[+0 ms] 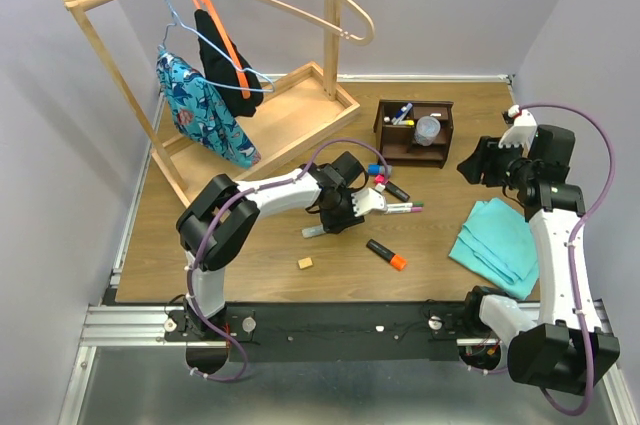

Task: Sort the stationery into containers
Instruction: Pick up the pen from the center of the board, then place the pen in the storage box.

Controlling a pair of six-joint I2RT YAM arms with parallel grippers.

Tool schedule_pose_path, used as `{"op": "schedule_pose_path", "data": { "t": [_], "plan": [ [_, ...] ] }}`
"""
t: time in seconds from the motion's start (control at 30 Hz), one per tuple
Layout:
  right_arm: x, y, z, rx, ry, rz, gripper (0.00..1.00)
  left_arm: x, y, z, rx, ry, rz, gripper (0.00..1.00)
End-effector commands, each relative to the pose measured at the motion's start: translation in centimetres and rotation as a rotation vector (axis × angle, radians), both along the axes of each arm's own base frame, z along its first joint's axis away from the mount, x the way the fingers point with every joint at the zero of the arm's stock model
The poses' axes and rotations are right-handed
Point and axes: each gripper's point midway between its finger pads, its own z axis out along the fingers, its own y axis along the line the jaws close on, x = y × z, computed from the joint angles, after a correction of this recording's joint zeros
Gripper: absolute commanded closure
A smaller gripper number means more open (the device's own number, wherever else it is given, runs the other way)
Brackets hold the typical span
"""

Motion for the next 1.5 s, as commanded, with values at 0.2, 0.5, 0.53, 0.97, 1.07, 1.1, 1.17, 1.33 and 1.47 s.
{"op": "schedule_pose_path", "data": {
  "t": [0.2,0.5,0.53,0.97,1.07,1.1,1.17,1.33,1.47],
  "plan": [
    [-0.5,-0.4,-1.1,-0.007,0.037,-0.018,0.4,-2.8,-1.1,2.1,-0.037,0.145,-0.042,0.86],
    [0.3,-0.8,-1.5,-0.016,0.046,-0.022,0.4,4.6,-12.7,21.6,-0.552,-0.127,-0.187,1.0],
    [0.3,-0.8,-1.6,-0.018,0.047,-0.021,0.4,5.5,-13.6,22.9,-0.603,-0.146,-0.159,1.0],
    [1.0,-1.5,-1.9,-0.049,0.07,-0.033,0.41,19.9,-17.2,31.6,-1.227,-0.532,0.104,1.0],
    [0.8,-1.5,-2.2,-0.047,0.079,-0.037,0.41,21.7,-17.8,31.3,-1.24,-0.548,0.129,1.0],
    [0.8,-1.6,-2.4,-0.046,0.085,-0.038,0.41,22.6,-18.0,30.3,-1.23,-0.552,0.153,1.0],
    [0.6,-1.6,-2.7,-0.05,0.096,-0.041,0.41,23.2,-18.2,30.6,-1.239,-0.572,0.162,1.0],
    [0.4,-1.9,-3.5,-0.063,0.134,-0.047,0.41,25.0,-18.3,28.0,-1.23,-0.56,0.202,1.0],
    [0.6,-2.3,-4.1,-0.079,0.171,-0.047,0.41,26.1,-17.4,26.2,-1.243,-0.517,0.244,1.0]
  ]
}}
